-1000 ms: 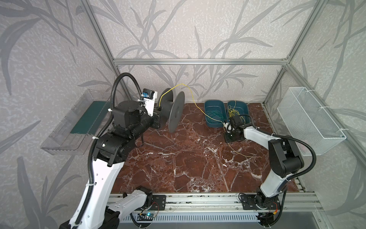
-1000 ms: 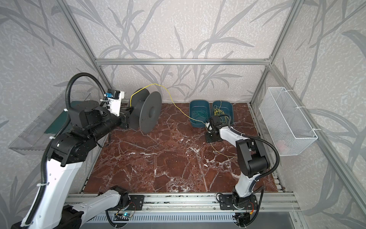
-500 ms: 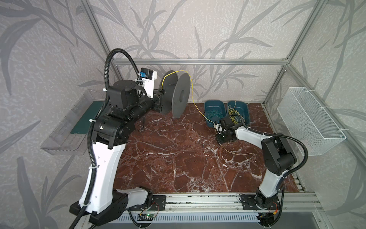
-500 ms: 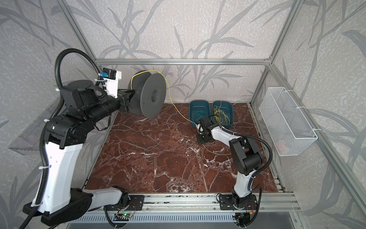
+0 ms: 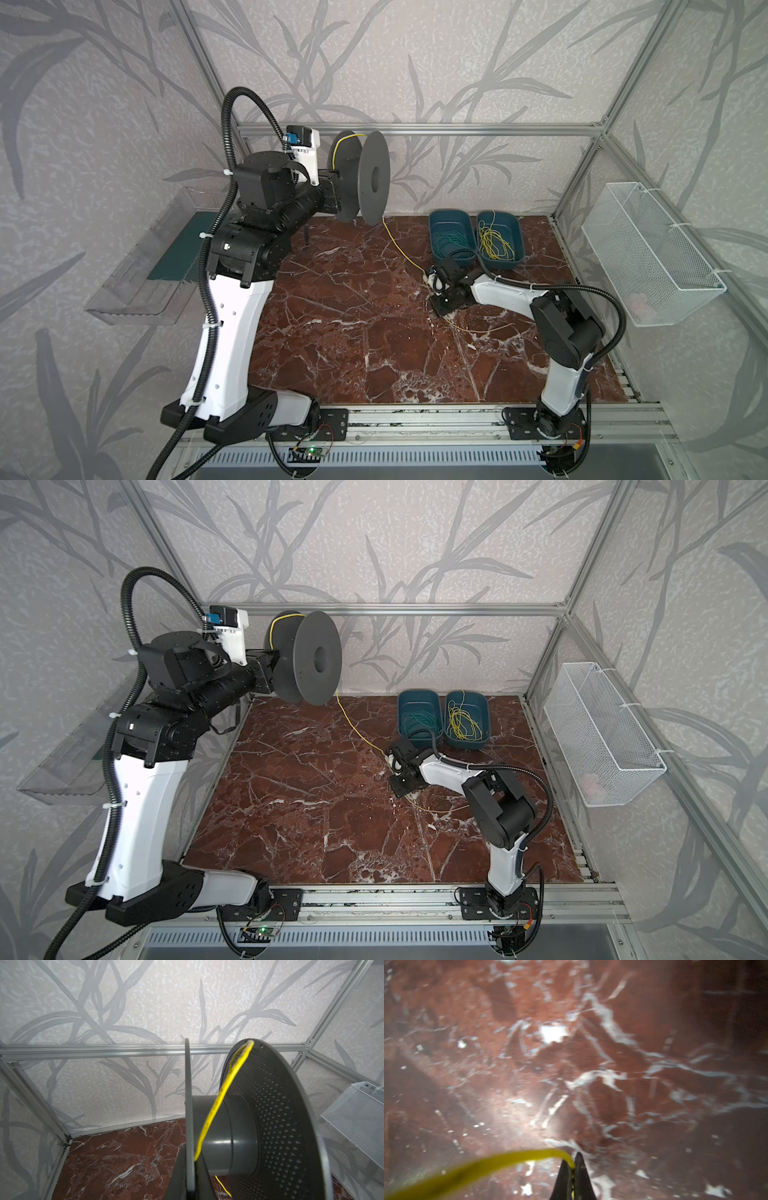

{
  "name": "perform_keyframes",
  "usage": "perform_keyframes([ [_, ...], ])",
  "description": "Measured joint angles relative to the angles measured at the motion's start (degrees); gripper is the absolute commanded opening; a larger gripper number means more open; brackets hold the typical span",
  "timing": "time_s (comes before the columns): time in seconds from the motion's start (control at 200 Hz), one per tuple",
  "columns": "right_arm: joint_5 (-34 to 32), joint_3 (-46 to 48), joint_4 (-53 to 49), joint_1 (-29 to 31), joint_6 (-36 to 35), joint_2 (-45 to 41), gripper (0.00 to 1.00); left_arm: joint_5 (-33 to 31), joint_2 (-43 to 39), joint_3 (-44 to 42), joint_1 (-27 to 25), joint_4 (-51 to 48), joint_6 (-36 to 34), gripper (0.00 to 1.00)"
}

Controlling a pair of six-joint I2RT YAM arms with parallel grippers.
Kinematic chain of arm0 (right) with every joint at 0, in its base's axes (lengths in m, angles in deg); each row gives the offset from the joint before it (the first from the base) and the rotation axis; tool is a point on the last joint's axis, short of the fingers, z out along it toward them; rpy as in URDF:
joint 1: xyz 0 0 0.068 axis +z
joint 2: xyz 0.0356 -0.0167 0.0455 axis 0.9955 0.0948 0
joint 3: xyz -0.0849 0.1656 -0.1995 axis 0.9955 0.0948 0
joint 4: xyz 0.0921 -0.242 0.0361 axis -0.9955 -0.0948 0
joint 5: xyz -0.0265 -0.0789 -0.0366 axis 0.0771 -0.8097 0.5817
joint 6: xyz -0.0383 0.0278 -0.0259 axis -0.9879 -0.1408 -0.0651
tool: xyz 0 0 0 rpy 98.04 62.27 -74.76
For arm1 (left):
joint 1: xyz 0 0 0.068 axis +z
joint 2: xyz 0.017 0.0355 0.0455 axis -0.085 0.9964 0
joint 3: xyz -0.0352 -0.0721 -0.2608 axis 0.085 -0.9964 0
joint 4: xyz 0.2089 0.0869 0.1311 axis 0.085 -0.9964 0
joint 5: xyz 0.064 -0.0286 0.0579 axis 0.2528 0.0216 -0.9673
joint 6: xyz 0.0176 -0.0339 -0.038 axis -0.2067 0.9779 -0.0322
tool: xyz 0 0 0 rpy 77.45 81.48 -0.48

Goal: Wrap the cables

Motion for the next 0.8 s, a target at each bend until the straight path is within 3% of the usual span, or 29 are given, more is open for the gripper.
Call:
perform_keyframes([
  [0.375,-7.8,1.0,-1.3,16.5,-0.8,-9.4,0.0,-21.7,5.8,-6.2,0.8,14.8,-2.6,0.0],
  [0.595,-14.4,3.2,-5.6,21.9,-1.9,-26.7,0.0,-30.8,14.3,-7.3,2.5,21.4,-7.9,0.0],
  [0.8,-17.8,3.3,-7.7,24.2,-3.1,-41.4,0.0,-32.9,20.0,-7.6,4.6,21.7,-8.6,0.0],
])
